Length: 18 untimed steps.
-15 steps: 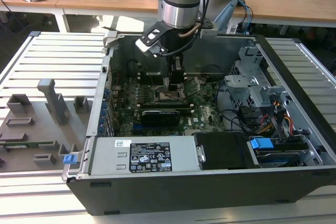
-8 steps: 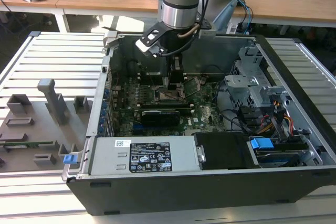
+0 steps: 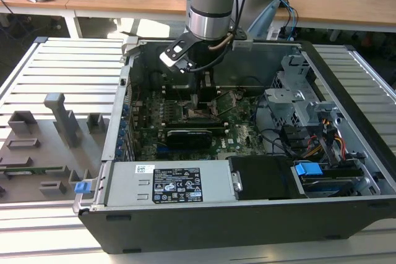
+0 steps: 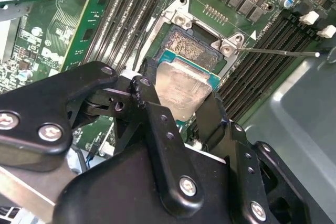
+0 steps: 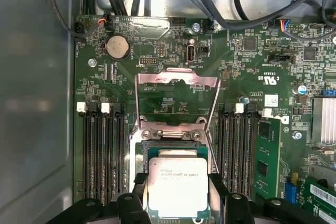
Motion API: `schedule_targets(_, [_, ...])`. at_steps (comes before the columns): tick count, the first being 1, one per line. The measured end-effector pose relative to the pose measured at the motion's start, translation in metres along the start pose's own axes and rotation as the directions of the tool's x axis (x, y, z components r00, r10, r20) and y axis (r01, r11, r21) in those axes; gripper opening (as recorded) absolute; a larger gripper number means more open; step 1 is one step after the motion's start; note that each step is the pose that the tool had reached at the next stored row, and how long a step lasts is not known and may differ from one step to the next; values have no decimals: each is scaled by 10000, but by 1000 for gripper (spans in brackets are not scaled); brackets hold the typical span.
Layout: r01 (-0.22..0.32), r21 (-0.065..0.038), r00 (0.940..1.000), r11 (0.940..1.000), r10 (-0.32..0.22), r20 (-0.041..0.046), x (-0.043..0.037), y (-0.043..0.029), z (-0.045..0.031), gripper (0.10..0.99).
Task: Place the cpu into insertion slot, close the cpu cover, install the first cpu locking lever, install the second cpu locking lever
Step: 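Place the cpu into insertion slot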
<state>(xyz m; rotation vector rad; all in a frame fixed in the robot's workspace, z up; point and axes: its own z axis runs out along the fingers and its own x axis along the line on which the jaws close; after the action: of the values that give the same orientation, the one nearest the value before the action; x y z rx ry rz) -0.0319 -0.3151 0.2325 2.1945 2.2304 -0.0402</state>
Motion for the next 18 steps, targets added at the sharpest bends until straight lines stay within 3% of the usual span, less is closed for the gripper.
schedule_targets(4, [21,-1,10000,10000,-21,0,2,-13,60,541])
schedule_targets(6, [72,-2,10000,10000,-72,1,4,-22,132,541])
schedule_targets(18, [87,-2,10000,10000,-87,1,7,-37,249,541])
